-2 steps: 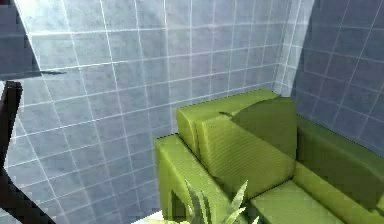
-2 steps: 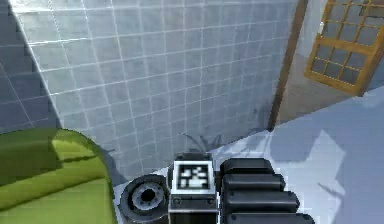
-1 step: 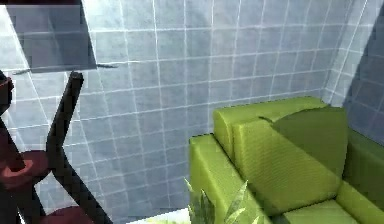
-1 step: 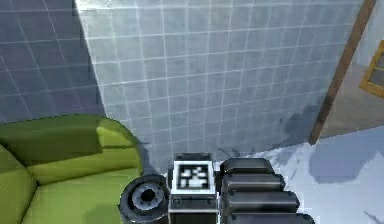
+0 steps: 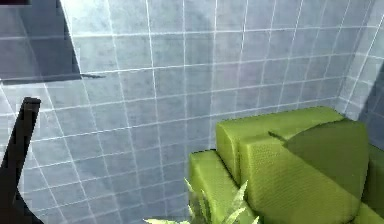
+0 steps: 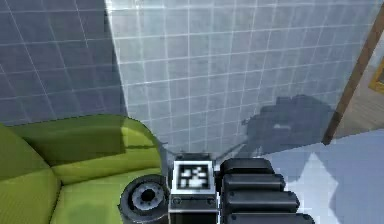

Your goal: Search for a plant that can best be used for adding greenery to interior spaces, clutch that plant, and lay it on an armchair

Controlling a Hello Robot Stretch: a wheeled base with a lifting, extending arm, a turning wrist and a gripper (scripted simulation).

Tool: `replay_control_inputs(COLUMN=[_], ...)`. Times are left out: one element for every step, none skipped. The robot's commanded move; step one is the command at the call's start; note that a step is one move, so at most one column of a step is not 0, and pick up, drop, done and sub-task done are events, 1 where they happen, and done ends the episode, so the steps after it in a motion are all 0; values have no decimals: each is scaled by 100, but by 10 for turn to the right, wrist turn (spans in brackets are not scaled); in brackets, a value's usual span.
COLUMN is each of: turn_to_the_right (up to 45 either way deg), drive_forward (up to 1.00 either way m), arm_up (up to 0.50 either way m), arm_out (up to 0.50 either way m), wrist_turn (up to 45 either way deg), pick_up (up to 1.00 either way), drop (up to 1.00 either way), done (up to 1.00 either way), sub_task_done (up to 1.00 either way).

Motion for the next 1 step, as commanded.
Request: replay_control_inputs(turn_to_the_right=[450], drive_forward=[0], arm_up=[0], arm_out=[0], wrist_turn=[0], pick_up=[0], drop=[0], done=[0], sub_task_done=[0])
